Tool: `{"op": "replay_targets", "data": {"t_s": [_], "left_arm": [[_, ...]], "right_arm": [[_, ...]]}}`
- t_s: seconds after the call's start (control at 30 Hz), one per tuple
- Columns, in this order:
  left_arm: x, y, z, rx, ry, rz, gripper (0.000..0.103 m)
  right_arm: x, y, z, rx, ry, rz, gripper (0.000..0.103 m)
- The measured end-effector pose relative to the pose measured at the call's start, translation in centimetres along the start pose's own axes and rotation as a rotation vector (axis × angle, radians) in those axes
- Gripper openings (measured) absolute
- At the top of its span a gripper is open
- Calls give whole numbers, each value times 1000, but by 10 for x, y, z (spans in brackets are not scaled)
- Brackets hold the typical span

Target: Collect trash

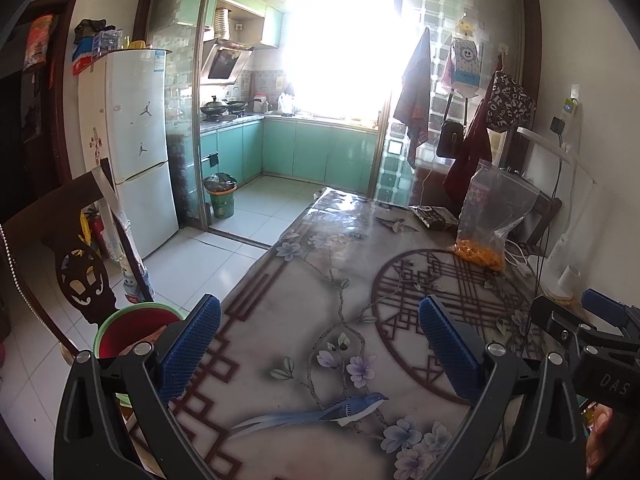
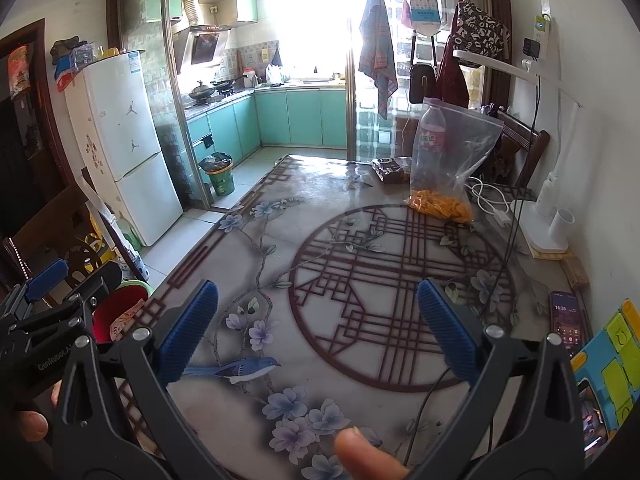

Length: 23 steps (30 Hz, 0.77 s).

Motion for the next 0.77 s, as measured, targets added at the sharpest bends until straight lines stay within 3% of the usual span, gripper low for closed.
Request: {"op": "replay_targets", "data": {"t_s": [0.53, 0.63, 0.77], "left_arm": [[-3, -10, -6, 23, -31, -11, 95], [-1, -19, -11, 54, -27, -9, 95], [7, -34, -23, 113, -2, -3, 95]], "right_arm": [[0, -5, -2, 14, 0, 4, 98], [3, -21, -9, 38, -7, 27, 98], [10, -78, -43, 134, -13, 43, 98]]}}
Point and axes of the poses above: each gripper's, at about its wrist camera, not at the fingertips, and y roughly against the way its jaws point, x to its left, z to its top, the point moved 8 cm from there along -y, roughly the way its jaws point, and after that the axes turned 8 degrees about -z, right-handed, at the moved point
